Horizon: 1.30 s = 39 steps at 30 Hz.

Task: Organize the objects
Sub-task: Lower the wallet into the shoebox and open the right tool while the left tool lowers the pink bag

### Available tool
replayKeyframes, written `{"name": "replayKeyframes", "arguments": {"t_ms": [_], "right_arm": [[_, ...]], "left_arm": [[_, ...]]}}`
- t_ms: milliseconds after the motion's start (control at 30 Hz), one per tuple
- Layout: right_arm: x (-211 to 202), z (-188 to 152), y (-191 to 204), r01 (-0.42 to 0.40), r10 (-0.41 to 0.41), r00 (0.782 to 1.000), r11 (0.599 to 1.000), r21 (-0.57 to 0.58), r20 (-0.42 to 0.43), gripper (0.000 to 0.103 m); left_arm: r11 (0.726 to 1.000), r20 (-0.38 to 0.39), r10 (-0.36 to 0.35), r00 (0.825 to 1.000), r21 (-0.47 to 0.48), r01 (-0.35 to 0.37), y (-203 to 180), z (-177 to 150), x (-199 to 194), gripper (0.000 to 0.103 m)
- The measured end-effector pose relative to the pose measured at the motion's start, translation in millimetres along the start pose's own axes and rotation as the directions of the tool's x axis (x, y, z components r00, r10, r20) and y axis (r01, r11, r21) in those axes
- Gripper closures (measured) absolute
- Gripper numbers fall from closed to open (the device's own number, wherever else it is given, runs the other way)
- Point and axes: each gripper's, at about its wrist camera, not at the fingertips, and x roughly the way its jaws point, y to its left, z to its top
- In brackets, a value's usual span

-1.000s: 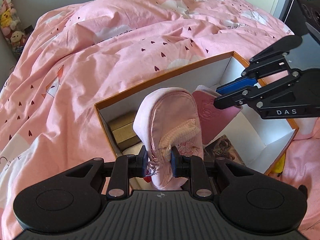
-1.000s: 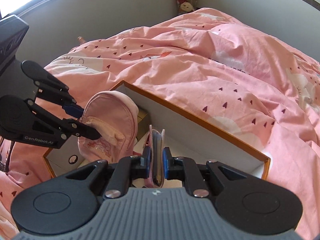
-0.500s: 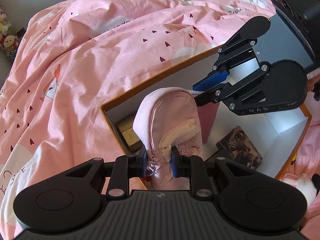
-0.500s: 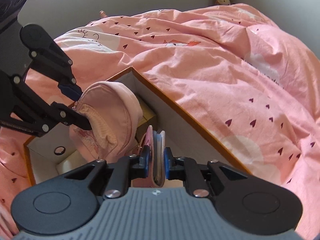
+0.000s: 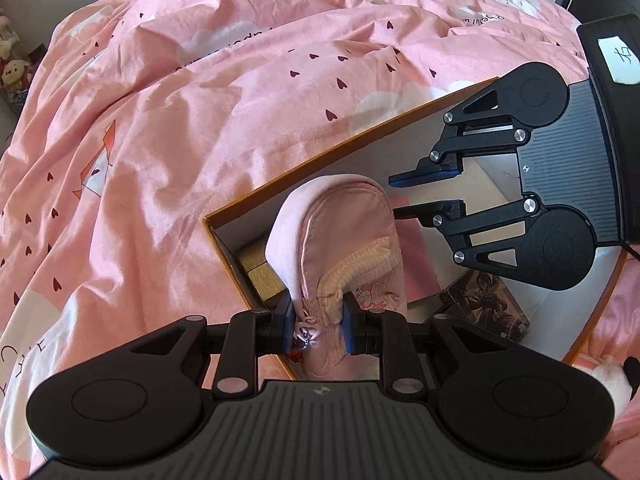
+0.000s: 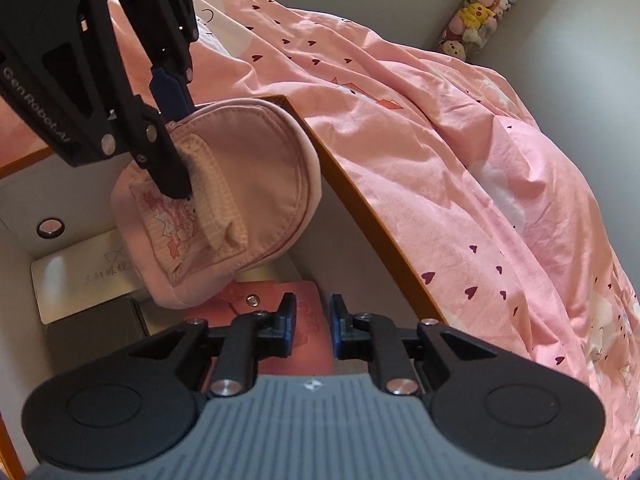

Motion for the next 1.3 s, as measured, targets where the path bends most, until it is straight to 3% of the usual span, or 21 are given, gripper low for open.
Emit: {"name": "replayKeyframes", "arguments": {"t_ms": [200, 300, 400, 533, 733, 833, 933, 1167, 1300], "right_arm": [[6, -9, -22, -0.016, 0.029, 0.997, 0.982, 0.187, -0.068, 0.085], [15, -18, -27, 0.047, -0.017, 0.989, 0.979, 0.2, -0.149, 0.085], [25, -28, -31, 0.051, -0.002, 0.979, 0.971, 0.235, -0.205, 0.088], [35, -34, -32, 0.012, 0.049, 0.977, 0.959, 0.283, -0.207, 0.092], [51, -31, -21, 0.009, 0.039, 0.977, 0.975, 0.224, -0.209, 0.095], [54, -29, -17, -0.033, 0.071, 0.98, 0.979, 0.201, -0.184, 0.098], [57, -26, -12, -0.085, 0.123, 0.976, 0.974, 0.209, -0.177, 0.103], [50, -28, -19, -0.08, 0.128, 0.975, 0.965, 0.251, -0.181, 0.102], [36, -30, -21, -0.073, 0.119, 0.976, 0.968, 0.241, -0.182, 0.101]], "left_arm": [[1.0, 0.014, 0.003, 1.0, 0.0, -0.003, 0, 0, -3, 0.077], [1.0, 0.018, 0.003, 1.0, 0.002, -0.004, 0, 0, -4, 0.077], [1.0, 0.018, 0.004, 1.0, 0.001, -0.004, 1, 0, -3, 0.077], [1.0, 0.019, -0.009, 1.0, -0.027, 0.009, 6, 0, -1, 0.076], [0.997, 0.023, -0.037, 0.999, -0.063, 0.039, 14, -1, -2, 0.076], [0.995, 0.031, -0.054, 0.998, -0.077, 0.056, 16, 0, -3, 0.076], [0.991, 0.032, -0.089, 0.996, -0.099, 0.092, 18, 0, -1, 0.076], [0.973, 0.032, -0.168, 0.985, -0.154, 0.171, 14, 3, 12, 0.076], [0.953, 0.008, -0.245, 0.97, -0.184, 0.242, 13, 10, 24, 0.076]]}}
